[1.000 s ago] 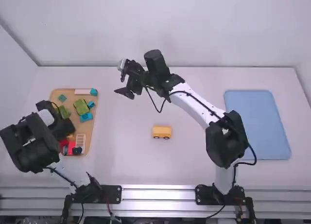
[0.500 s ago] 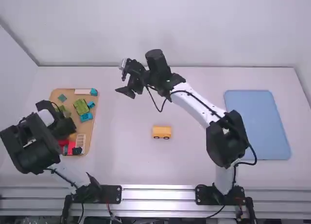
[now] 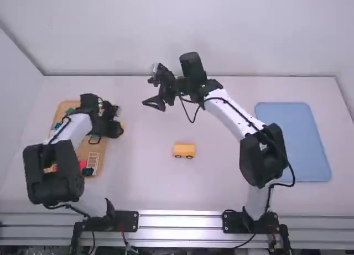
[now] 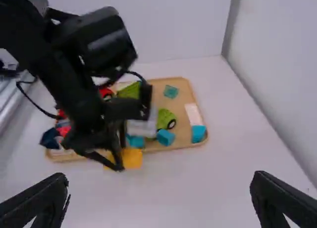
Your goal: Assemble lego blocks to make yellow taxi
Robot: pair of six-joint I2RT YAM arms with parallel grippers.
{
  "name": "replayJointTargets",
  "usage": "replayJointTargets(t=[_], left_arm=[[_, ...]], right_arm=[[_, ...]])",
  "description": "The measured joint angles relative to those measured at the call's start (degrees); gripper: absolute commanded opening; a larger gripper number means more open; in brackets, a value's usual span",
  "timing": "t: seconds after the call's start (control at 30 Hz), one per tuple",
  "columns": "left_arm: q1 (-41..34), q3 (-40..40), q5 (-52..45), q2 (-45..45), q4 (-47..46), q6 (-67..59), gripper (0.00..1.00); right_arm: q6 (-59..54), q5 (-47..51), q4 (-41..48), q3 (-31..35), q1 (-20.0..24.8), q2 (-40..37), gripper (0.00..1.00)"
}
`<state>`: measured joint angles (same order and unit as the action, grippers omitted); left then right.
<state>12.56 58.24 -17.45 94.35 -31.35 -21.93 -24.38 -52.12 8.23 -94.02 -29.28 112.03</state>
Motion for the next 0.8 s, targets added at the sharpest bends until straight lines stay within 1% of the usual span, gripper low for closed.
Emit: replayJointTargets(t=[0.07,0.1,0.2,0.23,0.3,0.37,0.43,0.47,0.53,0.6,0.63,0.73,0.8], left_arm=[[-5.1,0.0,-0.2,0.0,-0.6,-6.1,0.04],[-8.0,0.0,-0.4,0.0,-0.5,-9.4,0.03],[-13.0,0.0,-0.6,0.0,-0.2,-15.0,0.02],[-13.0,0.0,-0.6,0.0,-0.2,-15.0,0.02],[-16.3,0.0,-0.7,0.0,-1.2,-19.1,0.02],[-18.1,0.0,-0.8,0.0,-1.4,-21.5,0.06],[-20.8,0.0,-0.9,0.4,-1.4,-24.7,0.08],[-23.5,0.0,-0.1,1.3,-1.2,-27.5,0.11],[-25.3,0.0,0.9,2.0,-0.9,-29.2,0.1],[-28.6,0.0,2.9,3.5,-0.8,-33.1,0.09],[-29.2,0.0,3.3,3.7,-0.9,-34.1,0.09],[-32.1,0.0,5.4,5.0,-0.9,-39.7,0.14],[-32.6,0.0,6.2,5.4,-0.9,-41.2,0.19]], right_arm=[[-2.6,-1.3,5.9,0.0,1.6,-0.3,0.98],[-4.8,-1.2,10.5,0.0,2.7,-0.8,0.98],[-9.0,-0.3,17.7,0.1,4.7,-2.8,0.98],[-9.0,-0.3,17.7,0.1,4.7,-2.8,0.98],[-12.0,0.1,21.0,1.7,6.3,-6.9,0.98],[-13.2,0.0,21.5,4.1,7.3,-10.5,0.98],[-14.1,-0.1,20.7,7.4,8.3,-14.5,0.98],[-14.6,-0.2,18.5,11.3,9.3,-18.4,0.98],[-14.6,-0.2,15.7,14.3,9.8,-20.6,0.98],[-13.9,-0.2,10.0,20.9,10.8,-24.7,0.98],[-13.9,-0.2,9.3,22.0,10.8,-25.3,0.98],[-13.3,0.0,4.3,29.9,11.2,-29.6,0.98],[-12.7,0.0,1.9,32.7,11.3,-31.2,0.98]])
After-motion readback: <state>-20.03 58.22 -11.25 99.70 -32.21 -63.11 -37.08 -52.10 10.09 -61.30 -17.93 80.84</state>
